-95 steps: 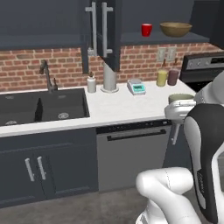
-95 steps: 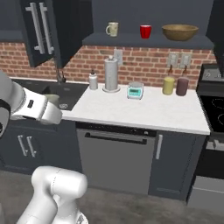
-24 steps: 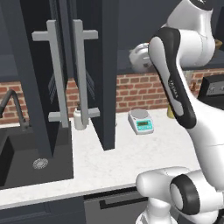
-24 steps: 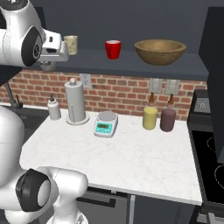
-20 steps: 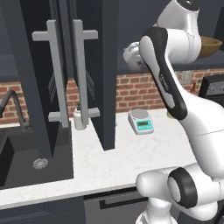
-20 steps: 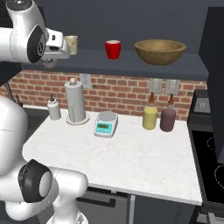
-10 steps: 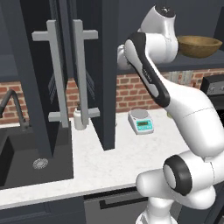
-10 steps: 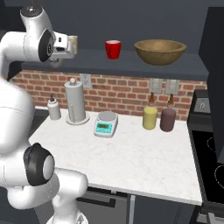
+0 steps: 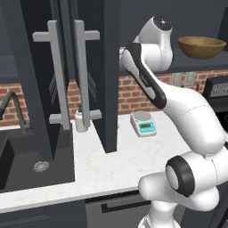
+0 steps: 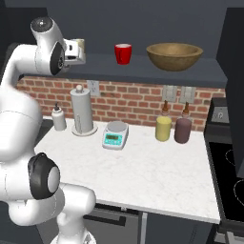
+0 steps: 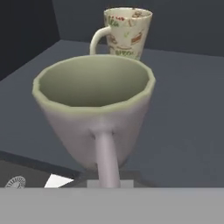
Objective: Gather all objects into one cabinet and sort the glasses and bowls to opposite sides.
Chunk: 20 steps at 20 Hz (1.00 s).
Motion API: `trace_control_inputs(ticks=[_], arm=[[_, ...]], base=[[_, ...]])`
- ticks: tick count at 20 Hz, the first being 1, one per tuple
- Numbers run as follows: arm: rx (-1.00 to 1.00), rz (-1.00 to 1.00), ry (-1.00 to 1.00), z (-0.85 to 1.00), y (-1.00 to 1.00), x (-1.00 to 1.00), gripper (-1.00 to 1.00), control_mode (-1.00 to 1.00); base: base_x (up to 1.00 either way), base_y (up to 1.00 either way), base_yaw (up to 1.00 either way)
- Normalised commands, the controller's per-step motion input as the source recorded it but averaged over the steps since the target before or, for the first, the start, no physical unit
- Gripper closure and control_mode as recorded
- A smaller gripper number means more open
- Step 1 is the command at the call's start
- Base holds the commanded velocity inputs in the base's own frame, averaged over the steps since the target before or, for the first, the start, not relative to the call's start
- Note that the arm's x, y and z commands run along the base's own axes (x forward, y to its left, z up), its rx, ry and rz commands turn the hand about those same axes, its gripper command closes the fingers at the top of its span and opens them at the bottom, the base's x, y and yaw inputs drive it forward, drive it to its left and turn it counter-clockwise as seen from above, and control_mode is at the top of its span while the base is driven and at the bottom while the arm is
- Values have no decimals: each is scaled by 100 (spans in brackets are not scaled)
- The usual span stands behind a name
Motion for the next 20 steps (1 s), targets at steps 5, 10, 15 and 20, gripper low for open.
trace_control_inputs(ticks=[5,10,15,20], arm=[[0,0,-3,-4,16,56,100,-100],[0,0,0,0,19,27,100,-100],[0,0,5,0,18,13,100,-100],[0,0,1,-10,7,6,100,-100]], base=[[0,0,0],[0,0,0],[0,0,0],[0,0,0]])
